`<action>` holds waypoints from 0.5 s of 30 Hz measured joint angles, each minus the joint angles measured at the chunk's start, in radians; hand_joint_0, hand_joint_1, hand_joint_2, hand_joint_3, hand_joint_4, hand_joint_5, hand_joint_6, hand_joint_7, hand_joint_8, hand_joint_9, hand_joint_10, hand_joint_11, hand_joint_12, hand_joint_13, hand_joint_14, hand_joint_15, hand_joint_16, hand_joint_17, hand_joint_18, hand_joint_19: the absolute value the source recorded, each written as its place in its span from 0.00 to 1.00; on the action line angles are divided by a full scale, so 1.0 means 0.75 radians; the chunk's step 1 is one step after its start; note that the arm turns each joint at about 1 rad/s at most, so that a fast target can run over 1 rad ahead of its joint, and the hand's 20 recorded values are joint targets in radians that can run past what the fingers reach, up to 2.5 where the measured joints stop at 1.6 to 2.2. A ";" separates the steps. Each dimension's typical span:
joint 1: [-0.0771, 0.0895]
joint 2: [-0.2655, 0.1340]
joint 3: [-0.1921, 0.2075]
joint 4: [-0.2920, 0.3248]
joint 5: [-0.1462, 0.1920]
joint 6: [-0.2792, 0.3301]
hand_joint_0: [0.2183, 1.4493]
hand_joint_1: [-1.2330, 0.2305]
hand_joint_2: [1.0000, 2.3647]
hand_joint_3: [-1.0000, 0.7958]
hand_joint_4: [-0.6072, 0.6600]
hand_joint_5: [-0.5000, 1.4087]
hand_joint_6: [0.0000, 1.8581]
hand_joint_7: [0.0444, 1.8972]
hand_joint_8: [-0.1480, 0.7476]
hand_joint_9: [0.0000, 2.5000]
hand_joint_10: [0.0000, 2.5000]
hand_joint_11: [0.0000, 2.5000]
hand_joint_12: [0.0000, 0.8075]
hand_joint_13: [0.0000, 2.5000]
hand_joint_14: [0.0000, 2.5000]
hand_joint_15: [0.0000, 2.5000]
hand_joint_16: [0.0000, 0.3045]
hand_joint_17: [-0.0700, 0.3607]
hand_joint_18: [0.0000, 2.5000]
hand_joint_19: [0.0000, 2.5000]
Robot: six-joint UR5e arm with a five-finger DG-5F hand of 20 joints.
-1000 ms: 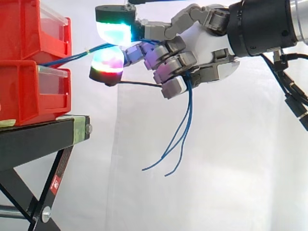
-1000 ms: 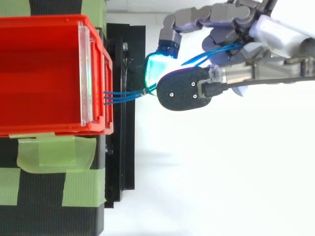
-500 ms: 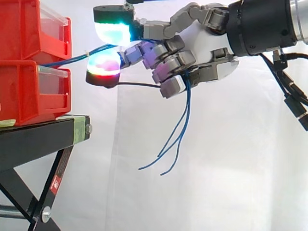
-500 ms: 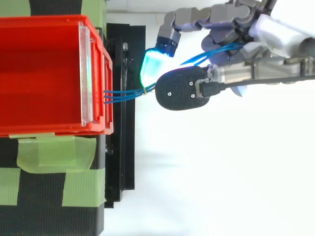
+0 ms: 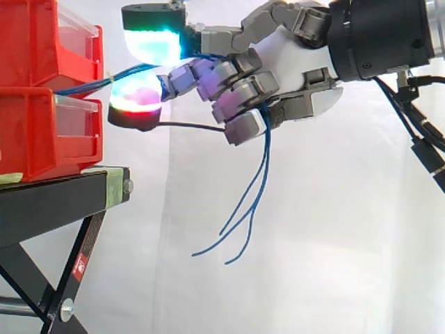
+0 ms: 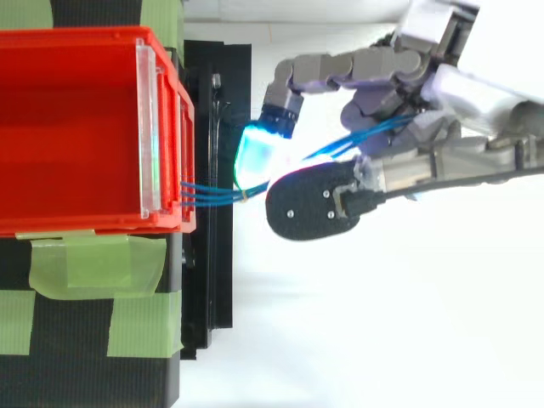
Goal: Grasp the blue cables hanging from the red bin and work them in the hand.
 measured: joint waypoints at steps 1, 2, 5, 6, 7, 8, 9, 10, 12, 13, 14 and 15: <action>0.003 0.000 0.000 -0.006 -0.009 0.000 0.64 0.41 0.01 0.23 0.67 0.40 0.03 0.70 0.47 0.42 1.00 1.00 0.51 0.51 1.00 0.73 0.14 0.38 0.54 0.45; 0.004 0.000 0.000 -0.011 -0.015 0.000 0.65 0.41 0.01 0.23 0.67 0.38 0.10 0.67 0.47 0.42 1.00 1.00 0.51 0.51 1.00 0.73 0.14 0.38 0.54 0.45; 0.008 0.000 0.000 -0.023 -0.025 0.001 0.65 0.40 0.01 0.24 0.68 0.37 0.13 0.66 0.47 0.42 1.00 1.00 0.51 0.51 1.00 0.73 0.14 0.38 0.54 0.45; 0.008 0.000 0.000 -0.026 -0.026 0.002 0.65 0.40 0.01 0.24 0.68 0.37 0.13 0.66 0.47 0.42 1.00 1.00 0.51 0.51 1.00 0.73 0.14 0.38 0.54 0.45; 0.008 0.000 0.000 -0.029 -0.028 0.002 0.65 0.40 0.01 0.24 0.68 0.36 0.15 0.65 0.47 0.42 1.00 1.00 0.51 0.51 1.00 0.73 0.14 0.38 0.54 0.45; 0.009 0.000 0.000 -0.032 -0.029 0.003 0.64 0.40 0.01 0.24 0.69 0.36 0.15 0.65 0.47 0.42 1.00 1.00 0.51 0.51 1.00 0.73 0.14 0.38 0.54 0.45; 0.010 0.000 0.000 -0.033 -0.029 0.003 0.64 0.40 0.01 0.24 0.68 0.36 0.15 0.65 0.47 0.42 1.00 1.00 0.51 0.51 1.00 0.73 0.14 0.38 0.54 0.45; 0.010 0.000 0.000 -0.034 -0.030 0.003 0.64 0.39 0.01 0.23 0.69 0.35 0.17 0.64 0.47 0.42 1.00 1.00 0.51 0.51 1.00 0.73 0.14 0.38 0.54 0.45; 0.011 0.000 0.000 -0.035 -0.030 0.003 0.64 0.39 0.01 0.22 0.69 0.35 0.18 0.64 0.47 0.42 1.00 1.00 0.51 0.51 1.00 0.73 0.14 0.38 0.54 0.45; 0.012 0.000 0.000 -0.035 -0.030 0.002 0.63 0.39 0.01 0.25 0.69 0.34 0.21 0.63 0.47 0.42 1.00 1.00 0.51 0.51 1.00 0.73 0.14 0.38 0.54 0.45; 0.014 0.000 0.000 -0.036 -0.030 0.002 0.63 0.39 0.01 0.26 0.69 0.34 0.23 0.63 0.47 0.42 1.00 1.00 0.51 0.51 1.00 0.73 0.14 0.38 0.54 0.45; 0.016 0.000 0.000 -0.036 -0.029 0.002 0.62 0.38 0.02 0.31 0.69 0.33 0.27 0.62 0.47 0.42 1.00 1.00 0.51 0.51 1.00 0.73 0.14 0.38 0.54 0.45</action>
